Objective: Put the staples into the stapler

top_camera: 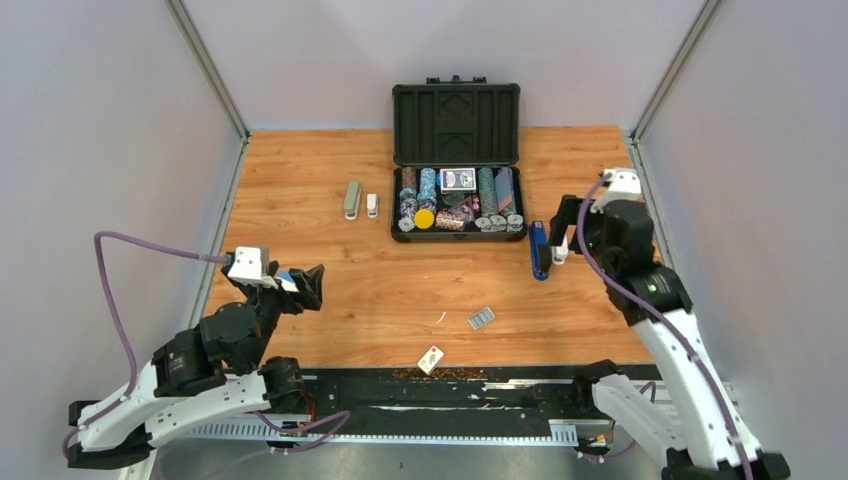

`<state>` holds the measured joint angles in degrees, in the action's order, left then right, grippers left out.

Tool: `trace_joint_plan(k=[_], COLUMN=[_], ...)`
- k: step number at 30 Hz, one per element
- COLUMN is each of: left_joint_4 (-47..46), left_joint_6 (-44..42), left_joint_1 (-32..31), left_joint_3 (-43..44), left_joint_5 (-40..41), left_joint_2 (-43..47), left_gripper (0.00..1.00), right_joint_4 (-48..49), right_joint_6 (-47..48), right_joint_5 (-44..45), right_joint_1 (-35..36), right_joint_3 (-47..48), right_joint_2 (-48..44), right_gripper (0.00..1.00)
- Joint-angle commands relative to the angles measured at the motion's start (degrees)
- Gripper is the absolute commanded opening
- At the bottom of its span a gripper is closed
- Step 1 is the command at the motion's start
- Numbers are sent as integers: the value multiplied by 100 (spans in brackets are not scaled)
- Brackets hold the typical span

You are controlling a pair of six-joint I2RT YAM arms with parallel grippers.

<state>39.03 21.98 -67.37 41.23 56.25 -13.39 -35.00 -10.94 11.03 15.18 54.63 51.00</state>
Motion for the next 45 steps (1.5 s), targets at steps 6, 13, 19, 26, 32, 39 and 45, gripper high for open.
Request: trace_joint_plan(k=[6,13,19,26,32,39,45], left_joint_4=[471,237,-666,-1198,-1242,-1406,-1413], left_joint_6=[-422,-903,-1569,-1898,-1993,-2079,-2089], left_joint_1=[-13,-16,-15,-11,57,387,567], left_joint_3=[1075,1206,239,-270,-366,-483,-489], left_joint_5=[242,695,762,988,1097,820,666], left_joint_2=[-97,261,970,1449,1383,1106,1048], left_gripper=[100,100,100,100,100,100,100], right_joint_4=[-576,-603,-316,-211,-182,-182,-178], right_joint_6=[217,858,1249,1285,1272,1252,1252], right_joint_5=[1014,1596,1931,2144,2123,2125,2077], right_joint_1=[-18,-17,-18,-16,-23,-23,-22], right_joint_3=[499,139,-535,-971,-1033,-1033,-1040], right_joint_2=[-2354,-3777,-4904,-5068,-5067,-5070,-5065], right_gripper=[100,100,100,100,100,100,100])
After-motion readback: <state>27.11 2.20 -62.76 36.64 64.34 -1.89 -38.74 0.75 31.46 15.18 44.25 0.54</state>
